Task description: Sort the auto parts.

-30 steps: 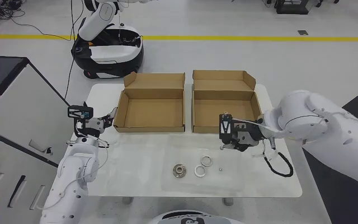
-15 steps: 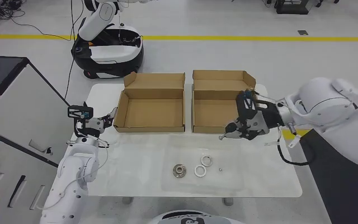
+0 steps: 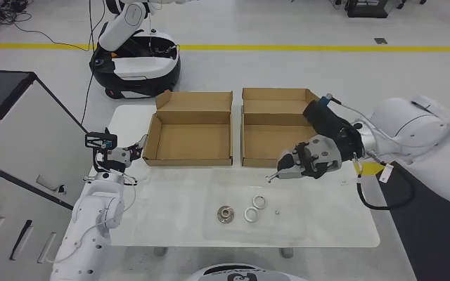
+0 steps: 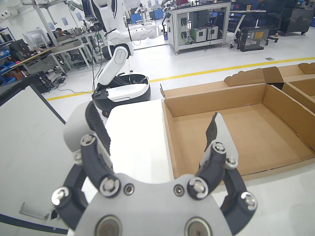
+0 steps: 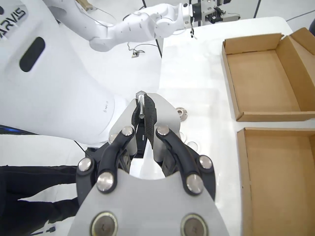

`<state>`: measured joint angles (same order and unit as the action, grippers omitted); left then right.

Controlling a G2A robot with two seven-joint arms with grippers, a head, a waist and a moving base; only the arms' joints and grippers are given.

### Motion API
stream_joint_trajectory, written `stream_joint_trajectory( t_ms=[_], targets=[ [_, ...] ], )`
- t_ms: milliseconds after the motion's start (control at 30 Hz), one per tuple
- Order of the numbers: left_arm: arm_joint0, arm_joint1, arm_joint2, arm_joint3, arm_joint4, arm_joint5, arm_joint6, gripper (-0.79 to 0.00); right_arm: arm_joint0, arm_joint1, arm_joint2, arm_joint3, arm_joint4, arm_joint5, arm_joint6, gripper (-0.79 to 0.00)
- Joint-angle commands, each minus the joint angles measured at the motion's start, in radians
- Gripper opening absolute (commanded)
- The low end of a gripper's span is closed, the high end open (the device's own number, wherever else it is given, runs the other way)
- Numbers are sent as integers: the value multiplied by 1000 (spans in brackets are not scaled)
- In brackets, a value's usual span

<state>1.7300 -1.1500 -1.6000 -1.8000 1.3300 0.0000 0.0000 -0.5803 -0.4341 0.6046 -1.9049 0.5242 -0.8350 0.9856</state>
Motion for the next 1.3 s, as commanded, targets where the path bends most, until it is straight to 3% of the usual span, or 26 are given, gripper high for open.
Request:
stream_joint_trajectory(
  t_ms=[0,300,1267],
  targets=[
    [0,0,0,0,0,0,0,0,22,1,-21,1,23,-13,-13,-785],
    [0,0,0,0,0,0,0,0,102,3,-138,41,146,-76,-76,-785],
    [0,0,0,0,0,0,0,0,102,3,-138,41,146,-76,-76,-785]
  ],
)
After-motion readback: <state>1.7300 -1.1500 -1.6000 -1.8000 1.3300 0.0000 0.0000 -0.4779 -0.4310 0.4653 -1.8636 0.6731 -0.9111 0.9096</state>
